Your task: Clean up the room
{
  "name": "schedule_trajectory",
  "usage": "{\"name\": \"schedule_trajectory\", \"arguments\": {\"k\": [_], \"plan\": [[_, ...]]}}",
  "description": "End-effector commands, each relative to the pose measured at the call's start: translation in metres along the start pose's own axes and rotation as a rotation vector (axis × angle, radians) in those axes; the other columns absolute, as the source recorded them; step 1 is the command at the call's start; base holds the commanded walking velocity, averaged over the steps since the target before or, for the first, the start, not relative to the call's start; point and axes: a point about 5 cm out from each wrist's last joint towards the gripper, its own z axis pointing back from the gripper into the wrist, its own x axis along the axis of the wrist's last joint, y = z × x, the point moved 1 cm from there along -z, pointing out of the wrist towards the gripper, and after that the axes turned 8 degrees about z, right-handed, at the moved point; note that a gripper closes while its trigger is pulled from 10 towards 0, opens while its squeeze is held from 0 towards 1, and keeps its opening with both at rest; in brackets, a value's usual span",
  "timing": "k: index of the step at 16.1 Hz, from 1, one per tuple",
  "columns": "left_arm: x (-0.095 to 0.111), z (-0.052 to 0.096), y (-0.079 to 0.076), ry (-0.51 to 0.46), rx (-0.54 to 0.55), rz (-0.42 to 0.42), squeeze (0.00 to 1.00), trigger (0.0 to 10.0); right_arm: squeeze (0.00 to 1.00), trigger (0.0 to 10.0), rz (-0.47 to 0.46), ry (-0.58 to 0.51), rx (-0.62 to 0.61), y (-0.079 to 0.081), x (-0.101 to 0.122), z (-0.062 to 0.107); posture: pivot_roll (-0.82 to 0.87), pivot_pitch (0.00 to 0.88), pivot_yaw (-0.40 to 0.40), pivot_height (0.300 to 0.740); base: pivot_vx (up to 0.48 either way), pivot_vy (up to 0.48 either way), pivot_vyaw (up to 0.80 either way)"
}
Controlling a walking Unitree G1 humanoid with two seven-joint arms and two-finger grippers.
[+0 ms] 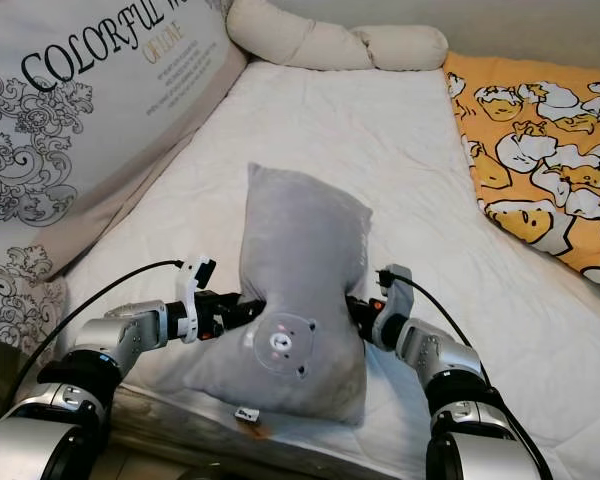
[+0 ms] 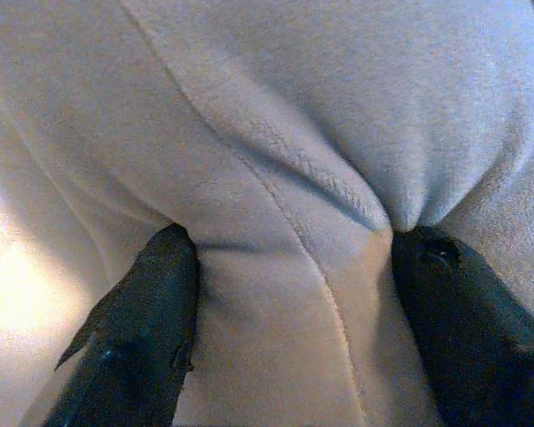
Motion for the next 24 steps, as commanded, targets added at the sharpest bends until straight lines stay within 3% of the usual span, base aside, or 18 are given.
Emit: {"name": "schedule_trajectory", "arguments": {"k": [1, 6, 9, 13, 17, 24], "plan": [[-0.009, -0.005, -0.001, 0.019, 0.008, 0.014, 0.0, 0.0, 0.0, 0.0, 0.0, -0.026, 0.056, 0.012, 0.006, -0.006, -0.02, 0.0, 0.075, 0.74, 0.0, 0.0, 0.0], [0.003, -0.009, -0.002, -0.056, 0.067, -0.033, 0.0, 0.0, 0.0, 0.0, 0.001, -0.067, 0.043, 0.018, 0.009, -0.012, -0.02, 0.0, 0.092, 0.74, 0.0, 0.0, 0.0], [0.013, -0.011, -0.008, -0.074, 0.04, -0.037, 0.0, 0.0, 0.0, 0.0, -0.006, -0.088, 0.043, 0.021, 0.013, -0.014, -0.03, 0.0, 0.1, 0.74, 0.0, 0.0, 0.0], [0.009, -0.012, -0.005, -0.07, 0.088, -0.068, 0.0, 0.0, 0.0, 0.0, 0.002, -0.111, 0.013, 0.02, 0.017, -0.015, -0.04, 0.0, 0.097, 0.74, 0.0, 0.0, 0.0], [0.01, -0.011, -0.005, -0.113, 0.091, -0.021, 0.0, 0.0, 0.0, 0.0, -0.005, -0.134, -0.032, 0.017, 0.024, -0.016, -0.04, 0.0, 0.082, 0.74, 0.0, 0.0, 0.0], [0.024, -0.011, -0.006, -0.159, 0.111, -0.035, 0.0, 0.0, 0.0, 0.0, 0.01, -0.161, -0.052, 0.02, 0.032, -0.02, -0.05, 0.0, 0.087, 0.74, 0.0, 0.0, 0.0]]}}
